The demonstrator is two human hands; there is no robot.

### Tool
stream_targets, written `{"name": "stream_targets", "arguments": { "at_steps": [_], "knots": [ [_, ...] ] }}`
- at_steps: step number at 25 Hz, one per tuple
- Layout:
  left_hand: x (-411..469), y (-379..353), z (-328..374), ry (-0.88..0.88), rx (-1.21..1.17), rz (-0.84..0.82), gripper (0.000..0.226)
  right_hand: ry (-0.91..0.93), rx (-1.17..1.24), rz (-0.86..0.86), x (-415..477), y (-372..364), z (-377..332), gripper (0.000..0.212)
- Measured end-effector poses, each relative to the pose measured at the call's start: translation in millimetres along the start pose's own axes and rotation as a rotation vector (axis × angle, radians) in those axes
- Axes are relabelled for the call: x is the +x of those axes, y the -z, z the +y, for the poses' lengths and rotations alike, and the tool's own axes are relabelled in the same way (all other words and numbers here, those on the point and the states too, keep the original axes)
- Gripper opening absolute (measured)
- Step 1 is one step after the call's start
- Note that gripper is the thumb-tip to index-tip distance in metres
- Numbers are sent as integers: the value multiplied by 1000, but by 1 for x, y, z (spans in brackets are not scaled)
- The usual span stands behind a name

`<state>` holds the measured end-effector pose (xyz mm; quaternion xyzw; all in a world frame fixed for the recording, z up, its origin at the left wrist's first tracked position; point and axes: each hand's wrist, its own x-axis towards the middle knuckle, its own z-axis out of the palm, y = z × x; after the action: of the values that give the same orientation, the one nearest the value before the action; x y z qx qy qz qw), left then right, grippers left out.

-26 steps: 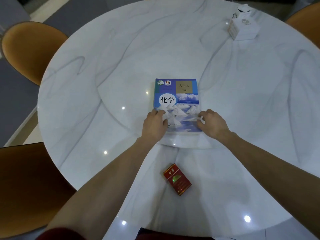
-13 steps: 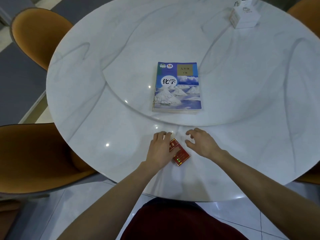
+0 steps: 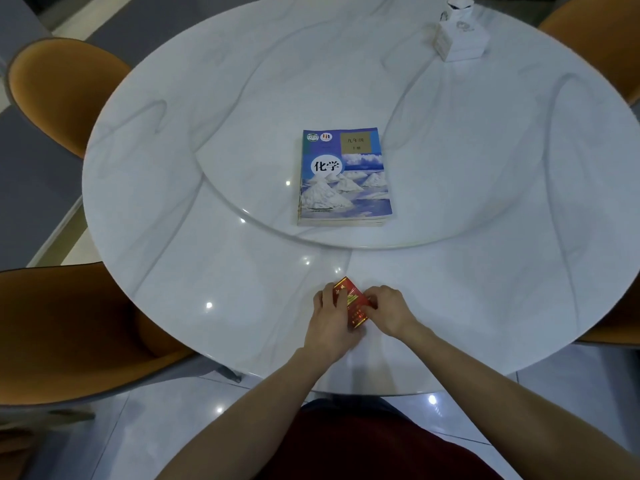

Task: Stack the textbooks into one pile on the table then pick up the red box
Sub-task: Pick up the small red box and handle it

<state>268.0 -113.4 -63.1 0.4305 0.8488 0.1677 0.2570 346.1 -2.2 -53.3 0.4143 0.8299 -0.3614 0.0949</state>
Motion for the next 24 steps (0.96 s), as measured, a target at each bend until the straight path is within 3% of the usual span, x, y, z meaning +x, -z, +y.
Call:
{"name": "stream_targets", "arguments": {
  "at_steps": [10,24],
  "knots": [
    [40,33,28,-255,-1,36,78,-89,208,289,-13,46,-10,26],
    [103,33,152,-560,7,10,79,-275,328,611,-26,145,46,28]
  ]
}}
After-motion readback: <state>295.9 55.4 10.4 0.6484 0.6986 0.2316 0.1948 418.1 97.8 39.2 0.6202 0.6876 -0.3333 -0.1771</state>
